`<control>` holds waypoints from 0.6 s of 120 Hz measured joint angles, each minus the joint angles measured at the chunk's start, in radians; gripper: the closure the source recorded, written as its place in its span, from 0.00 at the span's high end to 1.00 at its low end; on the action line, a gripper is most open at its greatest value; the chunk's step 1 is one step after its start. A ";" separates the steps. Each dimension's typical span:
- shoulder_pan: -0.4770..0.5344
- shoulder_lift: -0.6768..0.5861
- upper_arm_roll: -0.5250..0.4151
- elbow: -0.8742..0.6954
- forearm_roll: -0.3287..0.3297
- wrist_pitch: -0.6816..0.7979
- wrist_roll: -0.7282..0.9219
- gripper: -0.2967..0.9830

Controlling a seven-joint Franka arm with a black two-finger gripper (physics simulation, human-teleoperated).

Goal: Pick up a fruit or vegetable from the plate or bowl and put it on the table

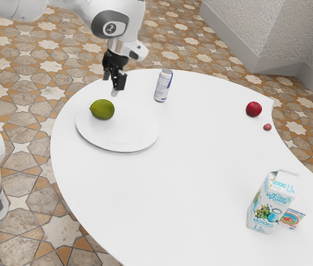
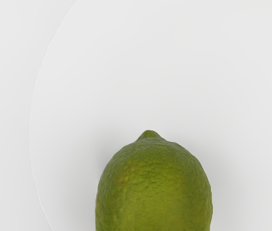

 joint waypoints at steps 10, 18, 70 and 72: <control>0.033 -0.004 0.003 -0.049 -0.022 0.049 0.024 0.77; 0.046 -0.014 0.008 -0.073 -0.037 0.076 0.041 0.77; 0.052 -0.128 0.002 -0.211 -0.069 0.131 0.099 0.77; 0.053 -0.126 0.002 -0.212 -0.070 0.131 0.101 0.77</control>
